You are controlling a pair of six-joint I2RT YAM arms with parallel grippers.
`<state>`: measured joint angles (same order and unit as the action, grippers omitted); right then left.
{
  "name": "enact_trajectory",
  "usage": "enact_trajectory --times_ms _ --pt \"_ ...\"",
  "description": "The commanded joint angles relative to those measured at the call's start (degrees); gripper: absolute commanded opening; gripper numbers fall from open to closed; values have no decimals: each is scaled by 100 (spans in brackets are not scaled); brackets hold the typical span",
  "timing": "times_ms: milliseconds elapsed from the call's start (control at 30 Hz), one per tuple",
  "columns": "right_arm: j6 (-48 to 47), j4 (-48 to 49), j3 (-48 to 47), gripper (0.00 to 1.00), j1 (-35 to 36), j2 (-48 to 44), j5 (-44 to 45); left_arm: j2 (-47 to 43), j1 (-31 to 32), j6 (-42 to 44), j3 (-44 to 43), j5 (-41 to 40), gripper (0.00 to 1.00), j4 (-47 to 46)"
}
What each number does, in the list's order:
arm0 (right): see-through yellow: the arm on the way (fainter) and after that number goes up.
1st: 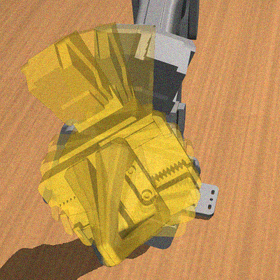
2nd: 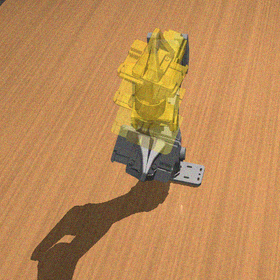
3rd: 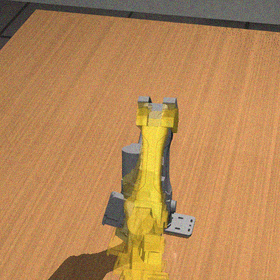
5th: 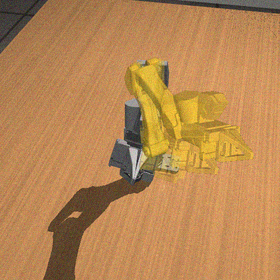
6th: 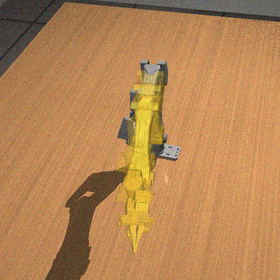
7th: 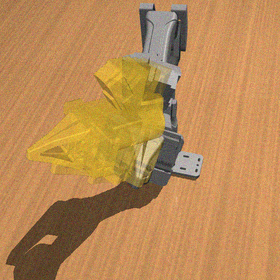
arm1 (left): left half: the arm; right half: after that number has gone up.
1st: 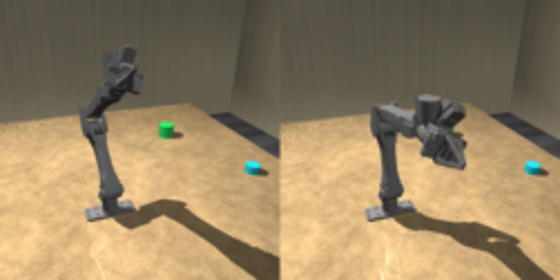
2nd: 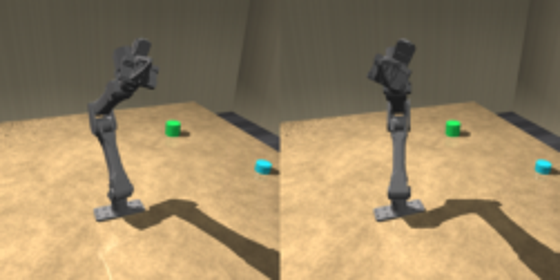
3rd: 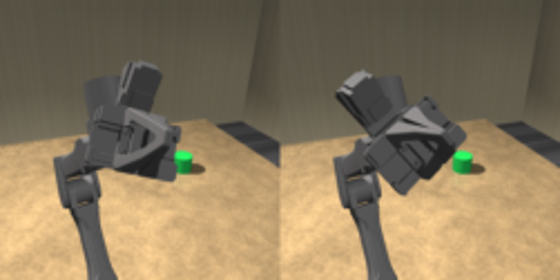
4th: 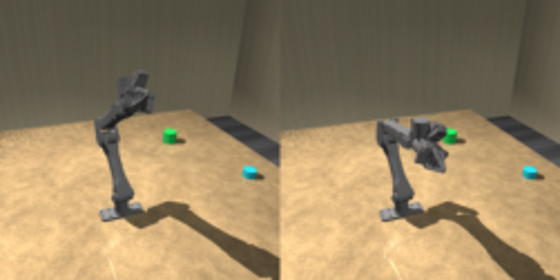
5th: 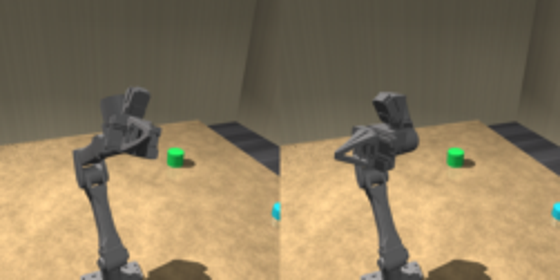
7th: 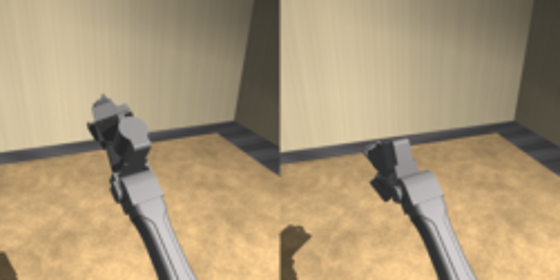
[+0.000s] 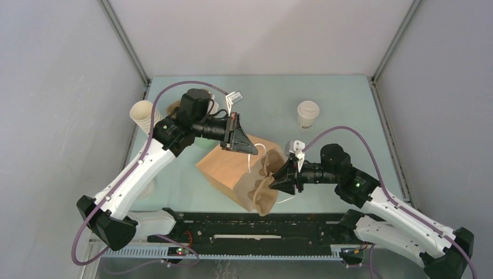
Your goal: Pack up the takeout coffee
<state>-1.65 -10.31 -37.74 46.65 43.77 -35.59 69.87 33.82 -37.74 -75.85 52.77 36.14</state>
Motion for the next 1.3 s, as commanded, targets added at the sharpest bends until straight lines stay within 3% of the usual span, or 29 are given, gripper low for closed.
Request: enact_trajectory --times_ms 0,300,700,1100,1267 --pt "120 488 -10 43 51 -6 10 -175 -43 -236 -248 168 0 -371" --pt "193 583 328 44 54 -326 174 -197 -43 -379 -247 227 0 -518" --pt "-109 1394 22 45 82 532 846 -335 11 -523 -95 286 0 -513" --pt "-749 727 -184 45 176 495 1639 -269 121 -496 -77 313 0 -519" --pt "-818 383 -406 45 144 532 1546 -185 160 -446 -70 284 0 -529"
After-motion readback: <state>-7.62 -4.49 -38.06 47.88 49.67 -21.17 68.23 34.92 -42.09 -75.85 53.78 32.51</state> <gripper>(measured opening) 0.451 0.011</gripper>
